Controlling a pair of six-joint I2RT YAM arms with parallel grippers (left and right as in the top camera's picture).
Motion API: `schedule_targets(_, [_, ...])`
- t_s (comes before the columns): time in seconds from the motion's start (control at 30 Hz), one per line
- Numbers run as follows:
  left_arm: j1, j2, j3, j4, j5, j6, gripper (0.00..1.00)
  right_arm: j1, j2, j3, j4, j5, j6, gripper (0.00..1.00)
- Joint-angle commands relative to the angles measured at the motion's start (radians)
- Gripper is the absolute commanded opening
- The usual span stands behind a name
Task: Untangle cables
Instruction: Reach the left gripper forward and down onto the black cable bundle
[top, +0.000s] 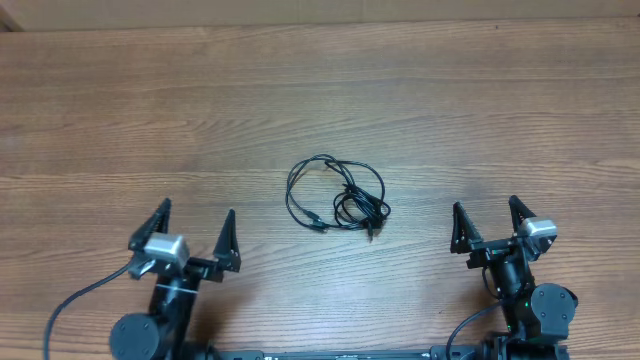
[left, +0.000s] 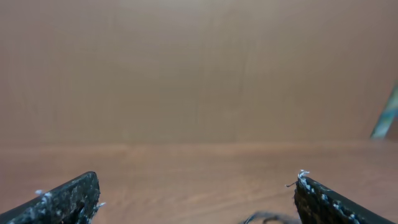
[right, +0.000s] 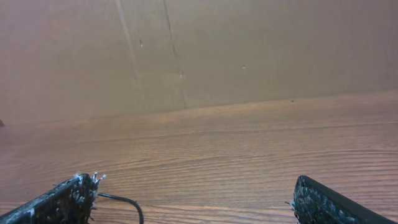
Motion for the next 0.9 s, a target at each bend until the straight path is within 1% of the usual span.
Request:
schedule_targets(0.0, [0.004, 0.09, 0.097, -0.008, 0.05, -0.048, 1.0, -0.005, -0.008, -0.01, 0.006, 0.011, -0.007, 1.0])
schedule_targets(0.1, [0.004, 0.209, 0.19, -0.034, 0.106, -0.047, 1.0, -0.005, -0.008, -0.01, 0.006, 0.011, -0.007, 1.0])
schedule_targets(0.2, [0.004, 0.34, 0.296, -0.098, 0.167, -0.047, 0.99, -0.005, -0.008, -0.01, 0.006, 0.011, -0.007, 1.0])
schedule_targets(0.23, [0.004, 0.418, 0.37, -0.167, 0.198, -0.048, 0.99, -0.005, -0.008, -0.01, 0.006, 0.011, -0.007, 1.0])
schedule_targets(0.37, [0.003, 0.61, 0.573, -0.396, 0.309, -0.048, 1.0, -0.005, -0.008, -0.01, 0.006, 0.011, -0.007, 1.0])
schedule_targets(0.43, [0.0, 0.691, 0.663, -0.48, 0.415, -0.048, 1.0, -0.005, -0.008, -0.01, 0.006, 0.011, -0.007, 1.0])
schedule_targets(0.47, [-0.005, 0.73, 0.703, -0.505, 0.501, -0.048, 1.0, -0.005, -0.008, -0.01, 0.006, 0.011, -0.007, 1.0])
schedule_targets(0.53, [-0.014, 0.791, 0.746, -0.505, 0.702, -0.051, 1.0, -0.005, -0.008, -0.01, 0.006, 0.011, -0.007, 1.0])
schedule_targets(0.6, [-0.017, 0.835, 0.753, -0.495, 0.835, -0.05, 1.0, -0.005, -0.008, -0.01, 0.006, 0.011, -0.007, 1.0])
schedule_targets(0.67, [-0.017, 0.877, 0.753, -0.498, 0.858, -0.061, 0.99, -0.005, -0.008, -0.01, 0.006, 0.011, -0.007, 1.0])
schedule_targets(0.77, [-0.021, 0.945, 0.752, -0.493, 0.83, -0.141, 1.0, -0.005, -0.008, -0.01, 0.006, 0.011, -0.007, 1.0])
schedule_targets(0.87, [-0.061, 1.022, 0.752, -0.524, 0.71, -0.299, 1.0, -0.005, -0.008, -0.01, 0.006, 0.011, -0.007, 1.0])
